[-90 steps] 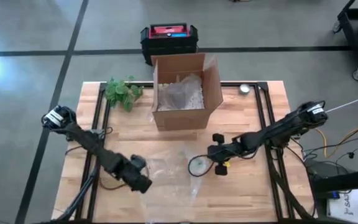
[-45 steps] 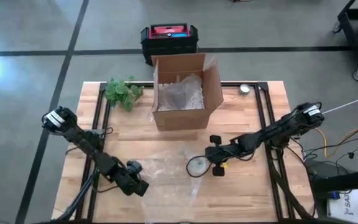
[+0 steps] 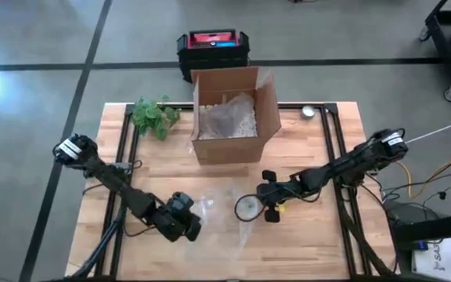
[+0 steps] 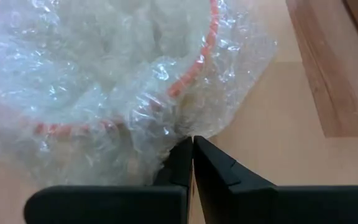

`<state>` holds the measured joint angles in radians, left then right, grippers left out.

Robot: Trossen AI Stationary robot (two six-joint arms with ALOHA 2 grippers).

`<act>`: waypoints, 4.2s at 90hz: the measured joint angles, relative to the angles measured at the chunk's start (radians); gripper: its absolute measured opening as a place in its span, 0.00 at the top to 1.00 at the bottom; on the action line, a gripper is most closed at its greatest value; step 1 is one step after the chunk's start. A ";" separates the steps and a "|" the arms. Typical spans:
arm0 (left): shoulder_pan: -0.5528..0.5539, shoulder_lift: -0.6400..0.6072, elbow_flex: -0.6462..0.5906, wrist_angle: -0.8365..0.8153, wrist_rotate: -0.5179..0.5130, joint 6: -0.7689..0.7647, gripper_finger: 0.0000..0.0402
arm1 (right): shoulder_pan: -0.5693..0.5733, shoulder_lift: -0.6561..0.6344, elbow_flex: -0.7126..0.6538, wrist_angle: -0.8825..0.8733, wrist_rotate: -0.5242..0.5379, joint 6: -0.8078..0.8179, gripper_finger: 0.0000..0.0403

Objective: Wrap mug
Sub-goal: Wrap the yellow mug with a bubble wrap

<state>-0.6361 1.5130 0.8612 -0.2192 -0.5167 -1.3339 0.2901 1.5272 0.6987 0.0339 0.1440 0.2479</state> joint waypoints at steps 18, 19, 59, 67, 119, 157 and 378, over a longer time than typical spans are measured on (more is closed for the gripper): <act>0.100 0.005 0.126 0.010 -0.058 0.281 1.00 | 0.000 0.000 0.000 0.009 0.014 0.003 1.00; 0.106 0.006 0.131 0.013 -0.058 0.295 1.00 | 0.000 0.000 0.000 0.009 0.014 0.003 1.00; 0.314 0.177 0.159 0.442 0.200 0.620 1.00 | 0.000 0.000 0.000 0.009 0.016 0.049 1.00; 0.343 0.237 0.159 0.472 0.232 0.615 1.00 | 0.000 -0.006 0.001 -0.006 0.014 0.022 1.00; 0.372 0.285 0.161 0.516 0.296 0.659 1.00 | 0.074 -0.126 0.229 -0.153 -0.056 -0.127 1.00; 0.357 0.202 0.157 0.487 0.293 0.674 1.00 | 0.004 0.132 0.245 -0.142 -0.064 -0.095 1.00; 0.292 0.217 0.185 0.407 0.151 0.808 1.00 | -0.025 0.286 0.538 -0.578 -0.065 -0.194 1.00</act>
<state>-0.3445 1.7298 1.0464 0.1882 -0.3652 -0.5257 0.2653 1.8129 1.2370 -0.5438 0.0792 0.0536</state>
